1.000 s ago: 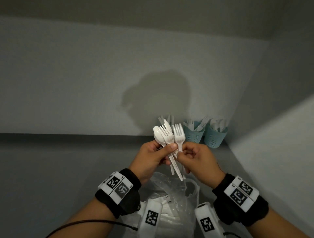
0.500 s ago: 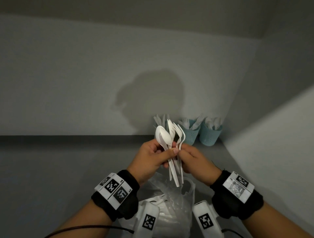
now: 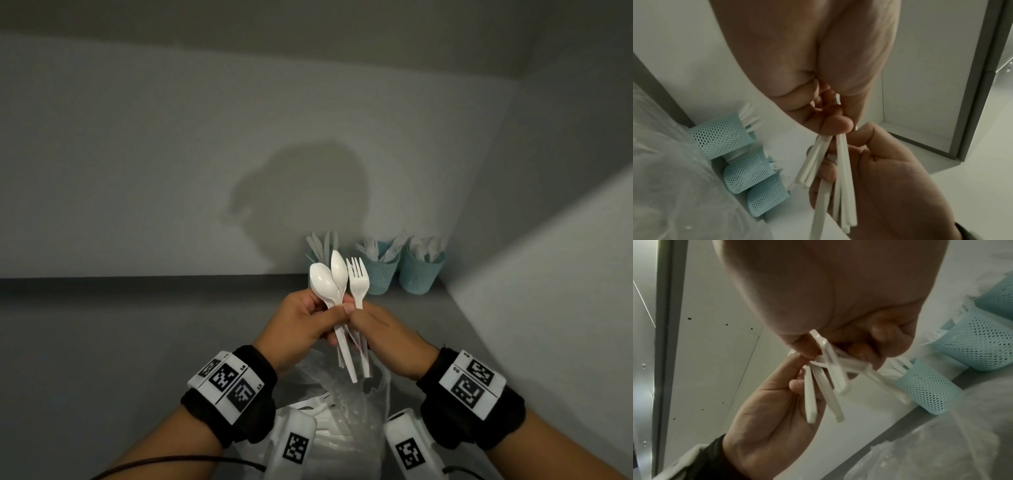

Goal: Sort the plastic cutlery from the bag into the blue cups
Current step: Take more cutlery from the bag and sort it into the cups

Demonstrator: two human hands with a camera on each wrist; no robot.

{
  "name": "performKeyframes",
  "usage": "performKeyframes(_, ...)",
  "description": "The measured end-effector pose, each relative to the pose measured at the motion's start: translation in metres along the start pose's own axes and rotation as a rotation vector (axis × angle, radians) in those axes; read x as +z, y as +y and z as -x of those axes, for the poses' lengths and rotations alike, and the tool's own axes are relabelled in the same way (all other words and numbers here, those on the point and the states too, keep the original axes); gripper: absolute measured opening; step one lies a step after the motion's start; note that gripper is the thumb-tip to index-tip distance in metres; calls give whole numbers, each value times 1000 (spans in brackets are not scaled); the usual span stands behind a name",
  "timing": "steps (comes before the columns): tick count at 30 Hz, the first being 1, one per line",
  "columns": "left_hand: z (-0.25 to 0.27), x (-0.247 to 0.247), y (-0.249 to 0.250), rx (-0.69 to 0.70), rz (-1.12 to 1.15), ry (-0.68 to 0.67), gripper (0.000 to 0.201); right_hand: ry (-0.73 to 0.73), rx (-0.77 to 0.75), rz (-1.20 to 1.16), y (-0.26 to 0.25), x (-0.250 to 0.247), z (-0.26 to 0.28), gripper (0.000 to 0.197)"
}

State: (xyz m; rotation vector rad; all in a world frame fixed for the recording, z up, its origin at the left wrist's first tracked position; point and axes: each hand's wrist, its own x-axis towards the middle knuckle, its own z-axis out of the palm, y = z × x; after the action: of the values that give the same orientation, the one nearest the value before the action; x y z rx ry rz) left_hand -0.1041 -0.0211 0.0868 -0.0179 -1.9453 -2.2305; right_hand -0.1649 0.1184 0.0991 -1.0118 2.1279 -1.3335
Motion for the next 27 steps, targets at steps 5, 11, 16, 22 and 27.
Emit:
performKeyframes(5, -2, -6, 1, -38, -5, -5, 12, -8, 1, 29, 4, -3, 2, 41)
performKeyframes(11, -14, -9, 3, -76, -33, -1, 18, 22, -12, 150, 10, -16, -4, 21)
performKeyframes(16, -24, -11, -3, -56, -228, 65, 11, 142, 11, 246, 26, -28, -17, 19)
performKeyframes(22, -41, -20, -1, -9, -230, 178, 10, 390, 133, 219, 30, -98, -81, 16)
performKeyframes(27, -56, -31, 0, -14, -222, 174, 13, 531, 313, 305, 61, -146, -156, 23)
